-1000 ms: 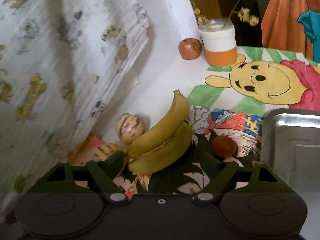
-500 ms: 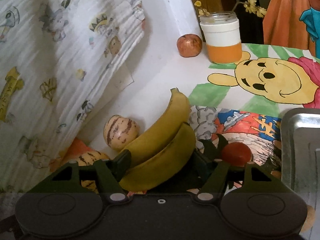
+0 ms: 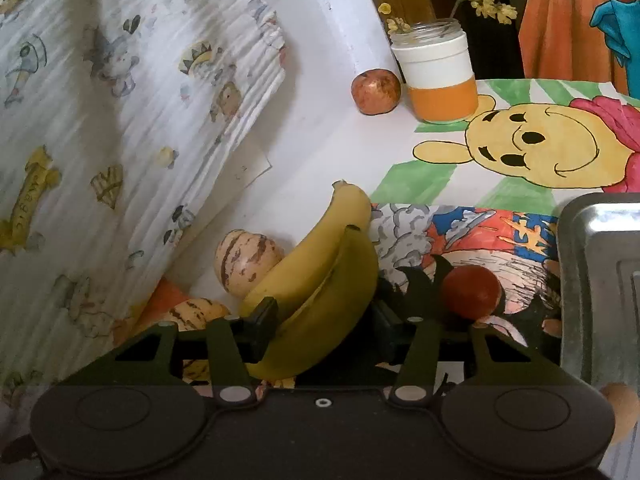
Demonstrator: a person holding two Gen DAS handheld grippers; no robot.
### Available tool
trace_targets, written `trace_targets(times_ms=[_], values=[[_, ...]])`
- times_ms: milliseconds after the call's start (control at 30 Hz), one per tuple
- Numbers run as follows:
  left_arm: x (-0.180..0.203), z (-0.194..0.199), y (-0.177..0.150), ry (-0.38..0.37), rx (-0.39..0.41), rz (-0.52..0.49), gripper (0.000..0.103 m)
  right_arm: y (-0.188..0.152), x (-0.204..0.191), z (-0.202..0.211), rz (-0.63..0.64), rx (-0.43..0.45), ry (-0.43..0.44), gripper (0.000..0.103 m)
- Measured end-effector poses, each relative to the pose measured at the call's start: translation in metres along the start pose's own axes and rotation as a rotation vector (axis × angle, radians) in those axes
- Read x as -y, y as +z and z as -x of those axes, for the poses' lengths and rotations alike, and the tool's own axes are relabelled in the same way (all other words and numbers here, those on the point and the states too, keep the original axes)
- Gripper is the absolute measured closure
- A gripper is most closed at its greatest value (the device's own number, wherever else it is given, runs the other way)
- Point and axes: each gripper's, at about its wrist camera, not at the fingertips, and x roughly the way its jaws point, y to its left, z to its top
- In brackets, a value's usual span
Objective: Organize fruits
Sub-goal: 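Grasp a yellow banana with the right tool while the left tool grasps a green grape, then carry the banana with the right tool while the left tool carries the grape over the tray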
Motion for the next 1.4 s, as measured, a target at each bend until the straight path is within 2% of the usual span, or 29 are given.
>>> trace_targets(times_ms=[167, 233, 300, 733, 967, 1400], values=[[0.002, 0.0, 0.0, 0.007, -0.003, -0.015, 0.071, 0.002, -0.003, -0.005, -0.016, -0.001, -0.001, 0.048], [0.004, 0.0, 0.001, 0.013, -0.009, -0.029, 0.071, 0.0, -0.001, -0.004, -0.027, 0.002, 0.007, 0.053], [0.004, 0.0, 0.001, 0.027, -0.013, -0.031, 0.076, -0.002, 0.002, -0.003, -0.049, 0.006, 0.024, 0.055], [-0.001, 0.008, 0.002, -0.033, -0.042, 0.037, 0.077, -0.014, 0.016, 0.021, -0.15, 0.035, 0.082, 0.064], [0.005, 0.02, 0.002, -0.041, -0.032, 0.039, 0.077, -0.032, 0.024, 0.042, -0.204, 0.06, 0.115, 0.068], [0.03, 0.046, -0.002, -0.081, -0.01, 0.013, 0.077, -0.063, 0.037, 0.108, -0.241, 0.157, 0.091, 0.07]])
